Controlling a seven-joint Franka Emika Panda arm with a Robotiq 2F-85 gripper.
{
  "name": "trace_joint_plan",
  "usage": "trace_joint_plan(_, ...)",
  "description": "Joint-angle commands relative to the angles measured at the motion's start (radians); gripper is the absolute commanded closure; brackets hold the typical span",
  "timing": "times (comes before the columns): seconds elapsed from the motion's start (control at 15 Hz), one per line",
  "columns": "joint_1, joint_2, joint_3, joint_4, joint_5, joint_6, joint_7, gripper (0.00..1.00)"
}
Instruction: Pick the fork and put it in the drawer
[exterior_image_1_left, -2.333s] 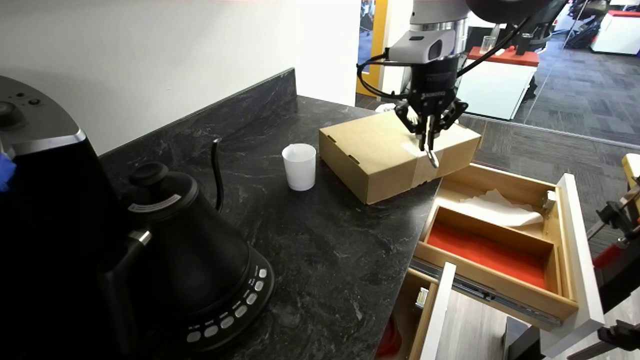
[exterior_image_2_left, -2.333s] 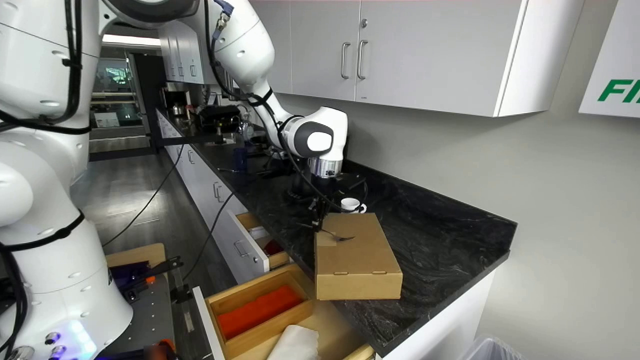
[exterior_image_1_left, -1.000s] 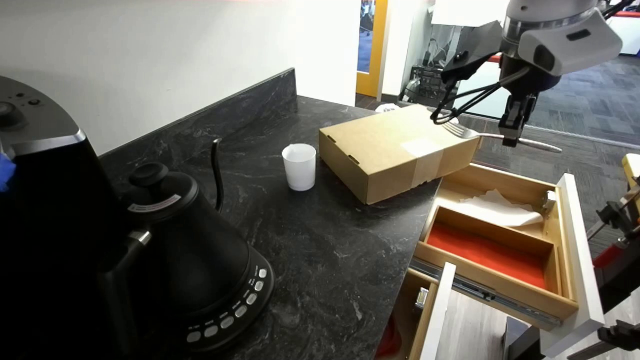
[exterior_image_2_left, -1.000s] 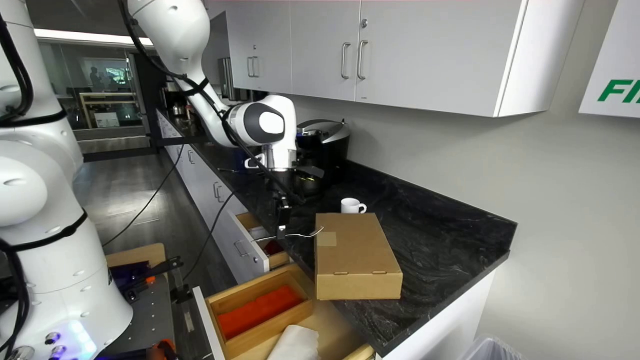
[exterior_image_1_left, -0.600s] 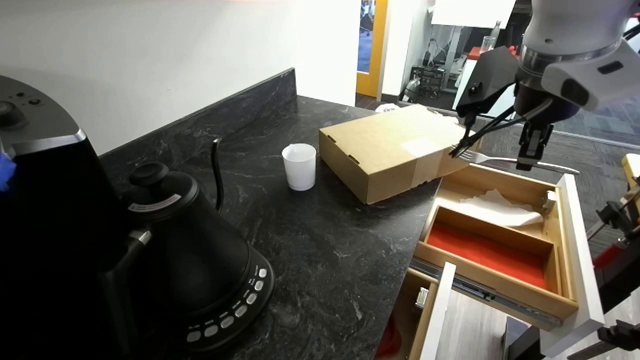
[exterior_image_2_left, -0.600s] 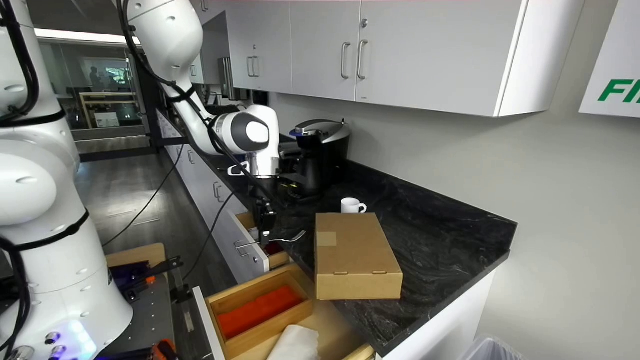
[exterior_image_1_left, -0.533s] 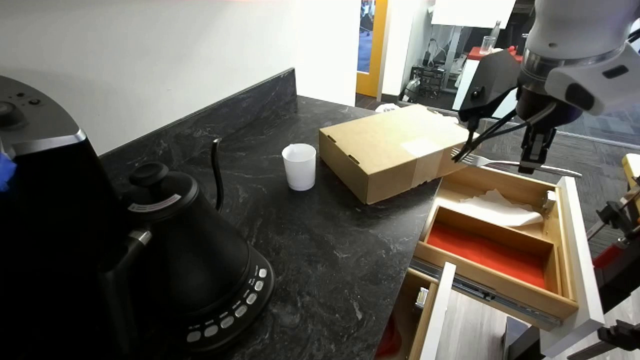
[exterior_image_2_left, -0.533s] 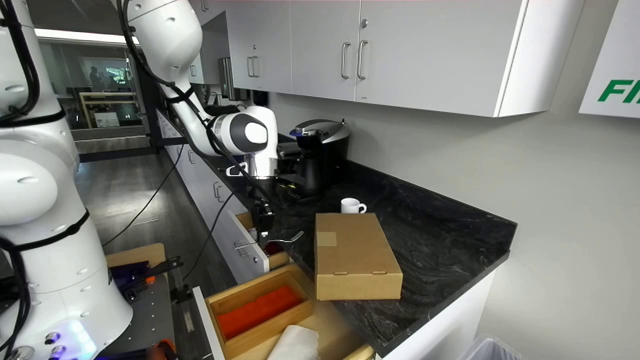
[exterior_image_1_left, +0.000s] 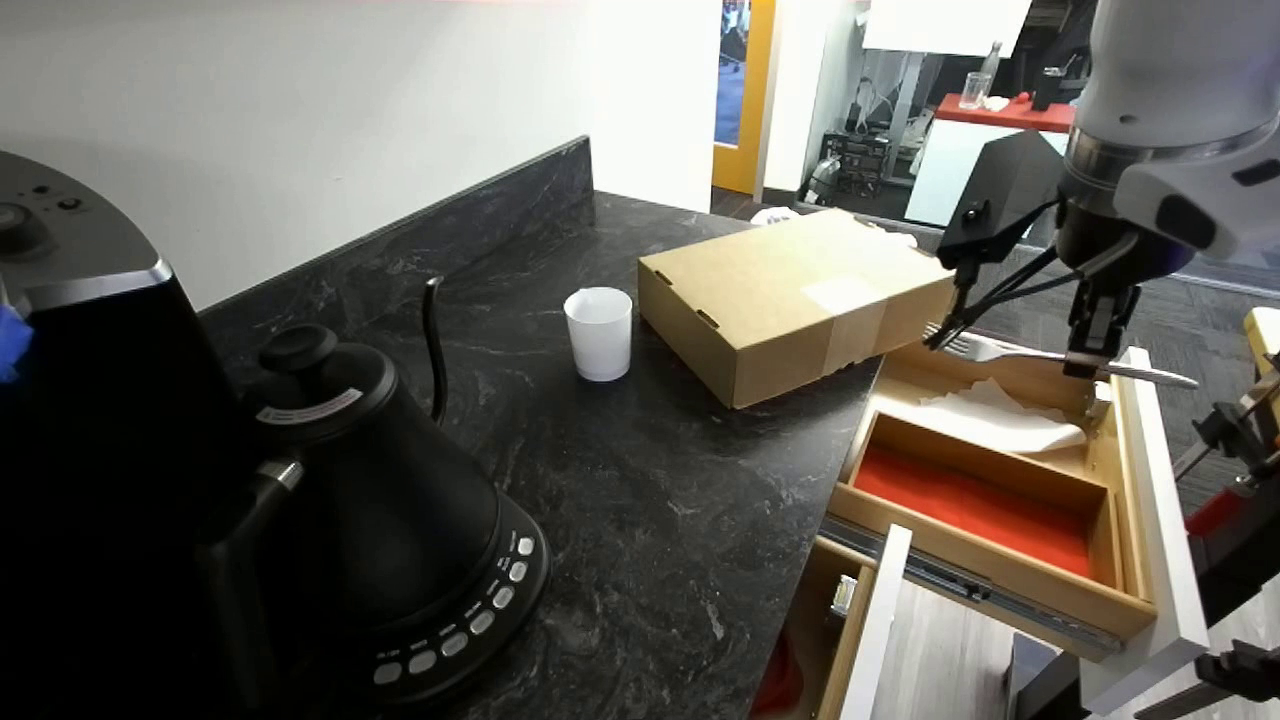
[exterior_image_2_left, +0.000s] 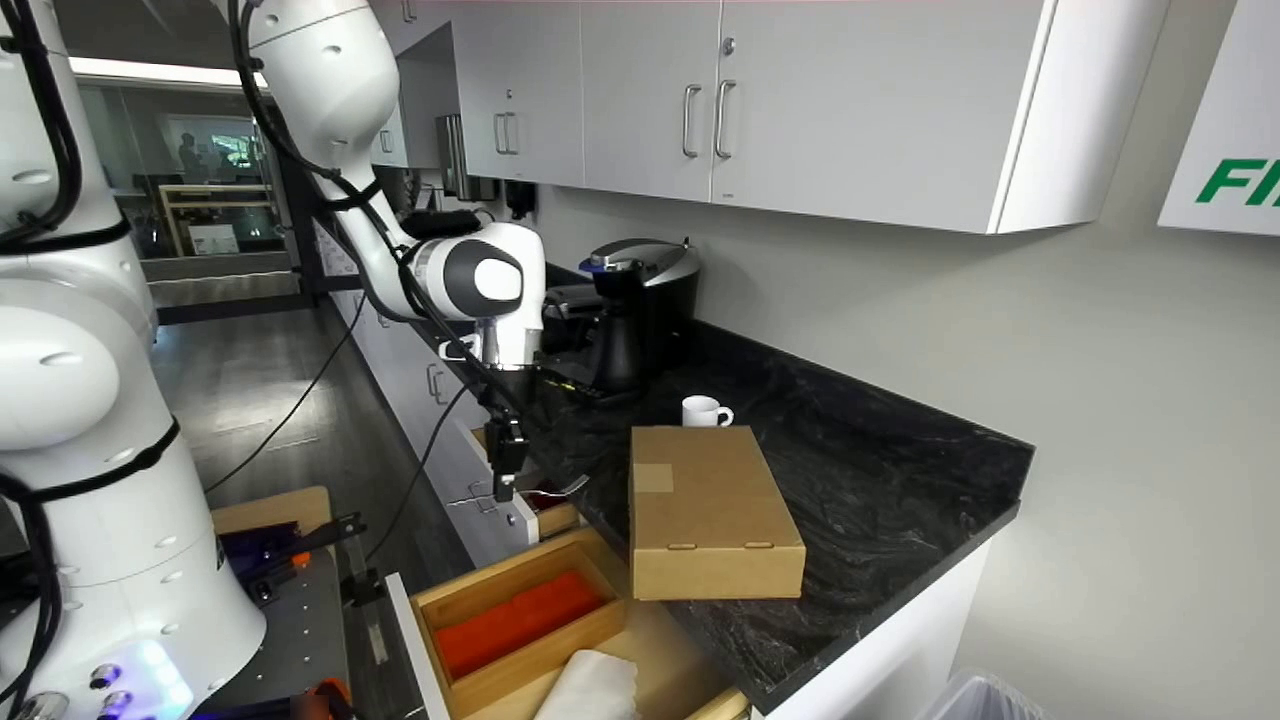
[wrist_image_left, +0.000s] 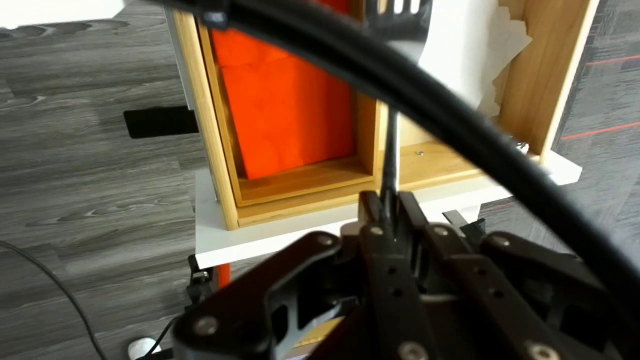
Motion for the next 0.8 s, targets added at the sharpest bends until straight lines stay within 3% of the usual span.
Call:
trace_joint_plan(0.0,0.014,-0.021,-0.001,-0.043,0.063,0.042,0.0,0.96)
trace_joint_plan(0.73,0.031,0.002,0.017,-0.049,0.122,0.071,0.0,0.96)
